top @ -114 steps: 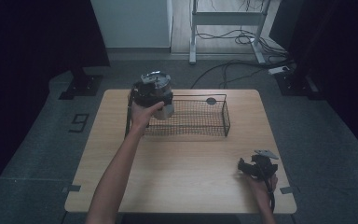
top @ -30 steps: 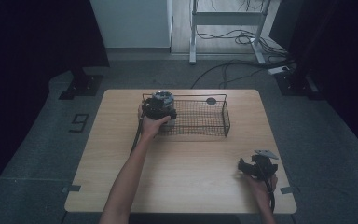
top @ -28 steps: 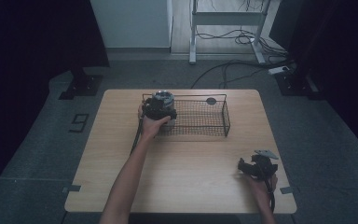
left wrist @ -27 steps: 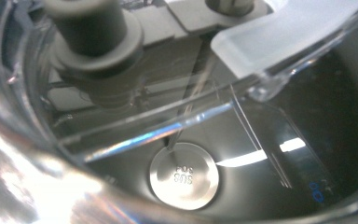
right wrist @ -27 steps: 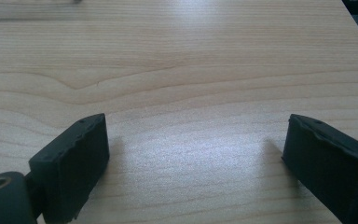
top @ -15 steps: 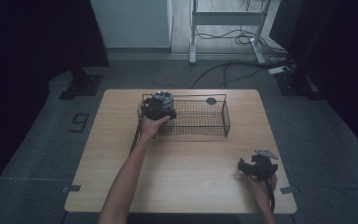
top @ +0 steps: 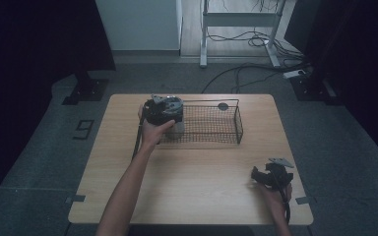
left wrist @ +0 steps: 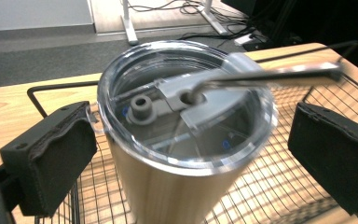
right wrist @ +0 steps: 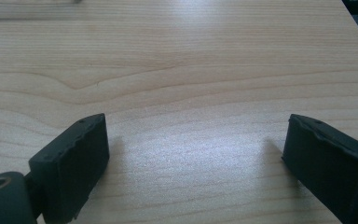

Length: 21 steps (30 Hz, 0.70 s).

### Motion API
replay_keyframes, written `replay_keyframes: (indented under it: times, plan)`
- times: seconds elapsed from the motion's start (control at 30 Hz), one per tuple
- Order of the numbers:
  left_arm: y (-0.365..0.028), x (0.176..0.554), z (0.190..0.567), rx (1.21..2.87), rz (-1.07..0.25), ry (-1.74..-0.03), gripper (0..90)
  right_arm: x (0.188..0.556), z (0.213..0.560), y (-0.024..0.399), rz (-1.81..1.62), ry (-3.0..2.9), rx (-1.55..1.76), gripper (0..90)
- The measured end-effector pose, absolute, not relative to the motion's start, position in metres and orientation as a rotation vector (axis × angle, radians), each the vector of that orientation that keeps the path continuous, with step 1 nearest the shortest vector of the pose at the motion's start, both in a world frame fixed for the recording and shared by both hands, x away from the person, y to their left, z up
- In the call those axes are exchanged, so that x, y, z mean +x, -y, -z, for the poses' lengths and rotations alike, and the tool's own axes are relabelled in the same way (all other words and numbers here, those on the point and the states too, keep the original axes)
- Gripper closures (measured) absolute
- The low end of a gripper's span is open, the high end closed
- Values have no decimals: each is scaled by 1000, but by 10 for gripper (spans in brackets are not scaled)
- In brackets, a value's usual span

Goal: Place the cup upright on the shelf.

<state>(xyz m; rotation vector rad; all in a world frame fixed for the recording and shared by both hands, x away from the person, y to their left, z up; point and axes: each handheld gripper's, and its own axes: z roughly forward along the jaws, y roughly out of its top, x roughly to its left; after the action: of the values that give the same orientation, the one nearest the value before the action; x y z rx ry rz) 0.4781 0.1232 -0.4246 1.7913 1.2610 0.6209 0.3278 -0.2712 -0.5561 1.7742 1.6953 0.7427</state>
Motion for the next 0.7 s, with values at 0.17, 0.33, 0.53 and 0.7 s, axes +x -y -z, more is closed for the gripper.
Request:
replay_keyframes:
  times: [0.17,0.33,0.53,0.7]
  plan:
    - [-129,468,422,1787,-626,-1248,8,328,556,271,-743,-1695,1774,66]
    - [-135,460,420,1796,-643,-1260,8,328,556,271,-743,-1695,1774,66]
    - [-144,442,422,1794,-633,-1248,10,328,556,271,-743,-1695,1774,66]
    - [-148,425,425,1813,-618,-1233,12,328,556,271,-743,-1695,1774,66]
